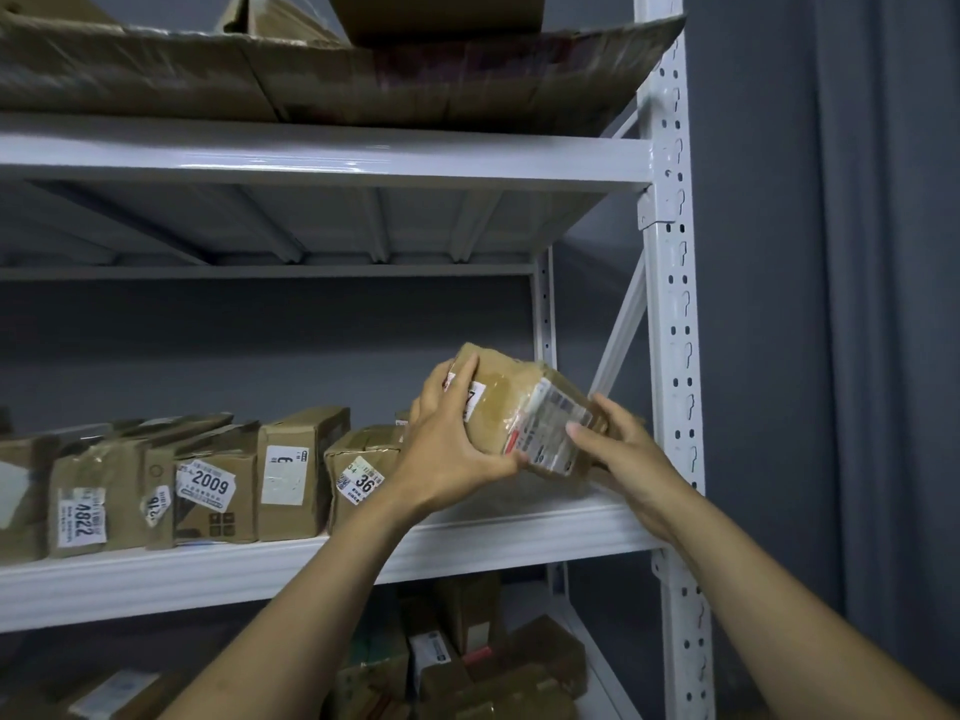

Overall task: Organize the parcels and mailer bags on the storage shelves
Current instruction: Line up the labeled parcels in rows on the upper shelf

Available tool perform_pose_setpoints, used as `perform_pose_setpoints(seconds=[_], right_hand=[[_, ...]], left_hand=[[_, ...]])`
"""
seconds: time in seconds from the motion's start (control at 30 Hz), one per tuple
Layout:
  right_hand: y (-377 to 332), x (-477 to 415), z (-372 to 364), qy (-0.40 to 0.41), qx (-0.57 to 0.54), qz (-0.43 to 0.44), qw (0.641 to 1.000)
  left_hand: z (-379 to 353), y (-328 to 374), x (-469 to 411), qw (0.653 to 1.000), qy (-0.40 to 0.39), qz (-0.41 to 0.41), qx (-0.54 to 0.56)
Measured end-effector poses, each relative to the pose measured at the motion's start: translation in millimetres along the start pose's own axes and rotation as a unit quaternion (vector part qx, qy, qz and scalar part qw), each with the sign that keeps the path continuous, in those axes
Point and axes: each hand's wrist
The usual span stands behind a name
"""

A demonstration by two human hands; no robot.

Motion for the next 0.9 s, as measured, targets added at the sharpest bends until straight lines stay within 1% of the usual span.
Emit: perform_pose_setpoints(seconds=[0.07,0.13,0.3,0.37,0.47,0.53,0.57,0.63,0.7,0.77,0.9], right_hand=[[-3.9,9.6,-2.3,-0.013,0.045,-0.003,0.999],[-6.1,15.3,-2.9,-0.013,0.108,0.021,0.994],[-4.7,20.4,-0.4,0.004,0.197,0.038,0.980],[-7.3,22.4,-0.7,0.007,0.220,0.049,0.974],[-15.4,27.0,-5.5,-0.034,0.218,0.044,0.974],[-22.8,31.4,-10.5,-0.079,0.193,0.042,0.977],[-26.2,33.0,-12.5,-0.087,0.185,0.043,0.978],[-29.5,32.8,-13.9,-0.064,0.176,0.047,0.981],[-27.9,30.1,-11.6,-0.018,0.163,0.056,0.985],[-23.7,28.5,-8.3,0.017,0.159,0.066,0.985],[-20.2,28.9,-12.3,0.086,0.178,0.083,0.977]], left_hand=[[0.5,0.1,2.6,0.999,-0.026,-0.025,-0.016],[1.4,-2.1,5.1,0.998,-0.050,-0.038,-0.028],[5.5,-3.6,8.6,0.998,-0.049,0.022,0.029],[6.1,-3.0,9.6,0.999,-0.041,0.024,0.023],[3.5,-0.1,12.2,0.999,-0.035,-0.026,-0.013],[-0.5,2.6,12.7,0.995,-0.049,-0.073,-0.057],[-3.1,3.9,12.5,0.991,-0.057,-0.092,-0.075],[-9.2,4.2,12.8,0.991,-0.068,-0.092,-0.069],[-16.0,1.7,12.4,0.996,-0.074,-0.050,-0.011],[-23.2,-2.2,12.1,0.995,-0.087,-0.025,0.042],[-35.8,-3.6,15.9,0.993,-0.095,-0.049,0.048]])
Point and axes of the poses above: each hand's wrist, its own x-axis away from the middle knuckle, its own z-axis out of the back of the hand, y = z × x, and after that the axes turned 9 degrees about -z, right-handed
